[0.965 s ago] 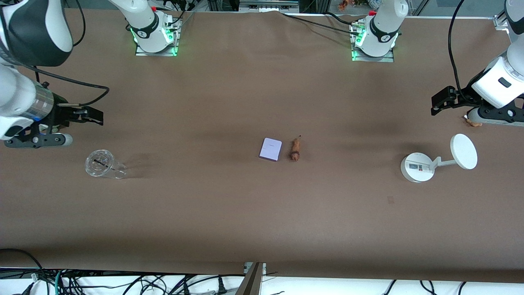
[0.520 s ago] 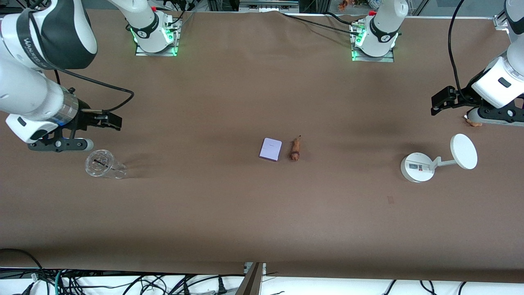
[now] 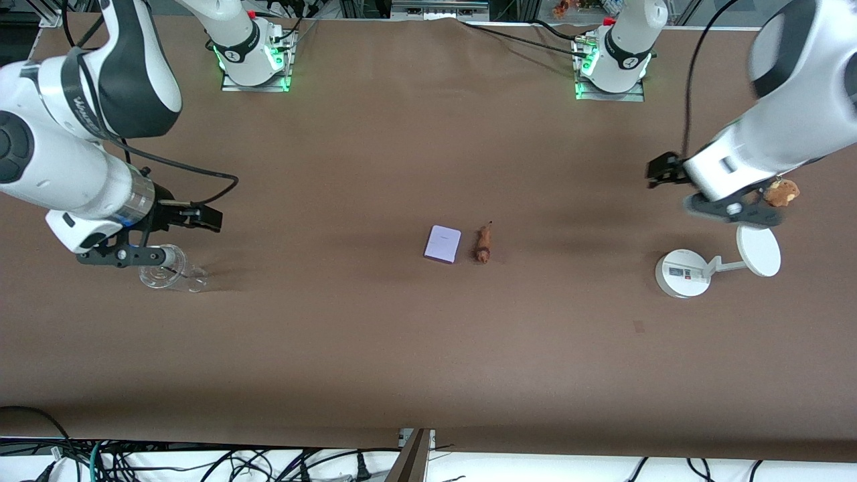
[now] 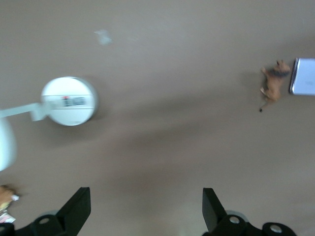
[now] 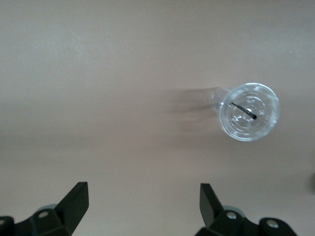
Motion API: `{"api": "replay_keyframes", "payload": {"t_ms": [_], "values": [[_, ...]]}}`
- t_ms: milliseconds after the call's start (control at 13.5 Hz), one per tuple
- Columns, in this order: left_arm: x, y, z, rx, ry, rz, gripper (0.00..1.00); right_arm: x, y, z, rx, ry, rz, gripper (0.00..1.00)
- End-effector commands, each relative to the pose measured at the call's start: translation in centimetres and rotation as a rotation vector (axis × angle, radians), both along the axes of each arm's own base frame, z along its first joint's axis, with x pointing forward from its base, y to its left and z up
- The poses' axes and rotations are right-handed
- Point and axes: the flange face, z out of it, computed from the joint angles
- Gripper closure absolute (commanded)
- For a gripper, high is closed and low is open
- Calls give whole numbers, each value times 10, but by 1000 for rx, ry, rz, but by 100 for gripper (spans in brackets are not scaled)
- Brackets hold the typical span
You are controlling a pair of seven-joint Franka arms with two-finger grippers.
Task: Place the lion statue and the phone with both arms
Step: 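Grasp the lion statue with the left gripper while the right gripper approaches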
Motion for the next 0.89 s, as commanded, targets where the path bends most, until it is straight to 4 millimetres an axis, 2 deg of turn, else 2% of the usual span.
{"api": "replay_keyframes", "payload": {"t_ms": [0,149,371,668,817], "values": [[15,-53,-50,-27,32,12,0,8,26,-17,9,-13,-39,0],[15,-112,-83,-10,0,52,0,10,43,-31,5,-14,-63,0],[19,-175,-142,-54,-67,67,0,11,70,-54,2,-16,-72,0],[20,-224,-207,-120,-140,68,0,9,108,-73,-1,-37,-140,0],[0,-262,-247,-122,-150,95,0,9,117,-82,-2,-39,-140,0]]}}
